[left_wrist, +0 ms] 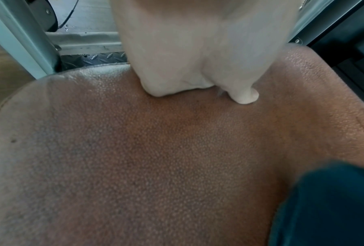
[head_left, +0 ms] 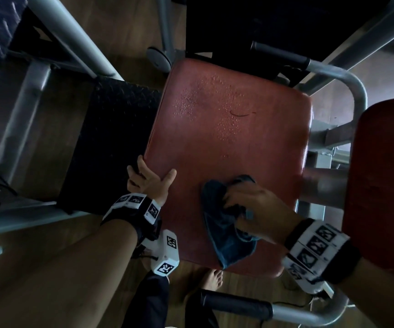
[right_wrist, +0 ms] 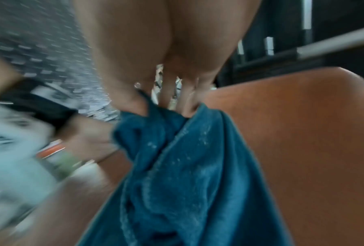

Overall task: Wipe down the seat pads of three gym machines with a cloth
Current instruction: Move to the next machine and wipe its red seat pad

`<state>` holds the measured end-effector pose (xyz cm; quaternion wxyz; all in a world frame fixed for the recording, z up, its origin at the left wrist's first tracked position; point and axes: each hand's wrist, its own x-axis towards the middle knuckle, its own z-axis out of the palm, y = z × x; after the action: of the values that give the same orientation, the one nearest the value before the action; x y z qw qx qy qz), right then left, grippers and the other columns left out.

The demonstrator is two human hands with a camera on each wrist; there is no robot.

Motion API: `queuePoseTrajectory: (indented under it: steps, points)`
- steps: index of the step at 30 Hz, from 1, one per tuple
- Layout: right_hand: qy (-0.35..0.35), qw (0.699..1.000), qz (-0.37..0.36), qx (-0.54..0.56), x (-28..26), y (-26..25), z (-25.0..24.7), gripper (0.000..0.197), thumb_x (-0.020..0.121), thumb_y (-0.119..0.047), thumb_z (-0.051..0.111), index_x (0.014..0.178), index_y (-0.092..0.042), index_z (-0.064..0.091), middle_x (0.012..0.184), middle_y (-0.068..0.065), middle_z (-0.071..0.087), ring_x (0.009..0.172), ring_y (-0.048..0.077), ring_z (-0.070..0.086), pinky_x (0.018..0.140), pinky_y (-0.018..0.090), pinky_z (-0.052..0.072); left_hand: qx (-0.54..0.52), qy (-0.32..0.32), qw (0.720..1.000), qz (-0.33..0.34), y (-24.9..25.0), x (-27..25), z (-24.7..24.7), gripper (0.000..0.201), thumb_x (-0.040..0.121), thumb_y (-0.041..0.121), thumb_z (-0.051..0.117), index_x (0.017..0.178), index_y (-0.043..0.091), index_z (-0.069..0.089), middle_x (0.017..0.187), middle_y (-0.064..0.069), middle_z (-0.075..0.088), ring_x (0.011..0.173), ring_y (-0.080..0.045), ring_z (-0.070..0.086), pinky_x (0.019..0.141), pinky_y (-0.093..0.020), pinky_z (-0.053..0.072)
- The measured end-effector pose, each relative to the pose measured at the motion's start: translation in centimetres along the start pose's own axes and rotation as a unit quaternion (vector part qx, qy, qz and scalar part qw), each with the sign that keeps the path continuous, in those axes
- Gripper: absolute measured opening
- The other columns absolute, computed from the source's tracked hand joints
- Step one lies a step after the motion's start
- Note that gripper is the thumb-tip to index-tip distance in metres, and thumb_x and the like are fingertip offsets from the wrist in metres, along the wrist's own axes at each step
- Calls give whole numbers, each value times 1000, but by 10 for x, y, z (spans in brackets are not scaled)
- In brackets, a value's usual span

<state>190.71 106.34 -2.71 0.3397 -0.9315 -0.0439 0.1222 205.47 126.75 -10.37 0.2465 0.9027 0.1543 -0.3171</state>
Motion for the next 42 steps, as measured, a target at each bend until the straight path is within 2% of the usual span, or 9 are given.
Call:
queuePoseTrajectory:
  steps: [3,6,9,13,16,22,25,32,42]
  points:
    - [-128,988,-74,-42,-26,-14,0,23,76,-34,63,98,-30,68,115,-6,63,120,16,53,99,35,48,2,-5,1000,4,-1,0,-1,100,80,63,60,151,33,-3,160,-10,-7,143,-43,5,115,-59,11]
    - [-161,975,-71,-133,-47,-14,14,51,88,-63,50,134,-40,49,152,-3,35,146,20,22,115,37,26,6,-8,1000,6,-1,-1,-1,100,80,64,59,151,33,-4,160,-10,-7,143,-43,5,114,-59,11]
    - [-206,944,-85,-245,-50,-2,30,70,89,-59,43,151,-31,26,162,6,8,149,29,2,117,51,16,5,-8,1000,6,-1,-2,-2,100,80,64,59,151,33,-4,160,-9,-7,143,-42,5,115,-59,11]
    - [-243,925,-80,-280,-41,9,40,82,80,-62,57,150,-36,25,162,5,5,148,31,3,113,53,11,4,-16,1000,1,0,-2,-3,100,80,63,59,151,34,-5,160,-9,-8,144,-42,5,114,-58,11]
    - [-243,923,-101,-281,-33,17,37,82,79,-66,56,149,-40,23,162,3,10,148,29,9,113,53,13,9,-13,1000,-3,1,-3,-3,100,80,63,59,151,33,-6,160,-9,-8,144,-41,5,114,-56,11]
    - [-253,917,-134,-277,-11,31,35,68,90,-71,35,150,-43,18,161,-1,11,148,26,12,113,50,14,14,-7,1000,0,1,-4,-2,100,81,62,59,152,31,-5,160,-10,-7,144,-41,6,113,-57,14]
    - [-245,921,-122,-278,11,35,32,69,91,-72,30,151,-42,13,162,-3,6,149,24,7,114,50,9,16,-9,1000,4,0,-4,-1,100,81,63,58,152,32,-5,160,-9,-7,144,-39,6,112,-60,18]
    - [-196,923,-116,-310,93,52,11,72,91,-71,29,151,-43,1,161,-5,-10,148,22,-9,116,49,-2,35,-17,999,4,-1,-8,-4,98,83,67,51,151,34,-10,160,-4,-12,145,-33,6,112,-57,18]
    - [-99,930,-82,-343,220,51,-16,73,88,-69,30,151,-44,2,162,-6,-3,148,24,-1,116,49,0,41,-57,997,-12,1,-6,-10,98,82,71,47,148,37,-17,159,-1,-18,146,-29,2,113,-58,17]
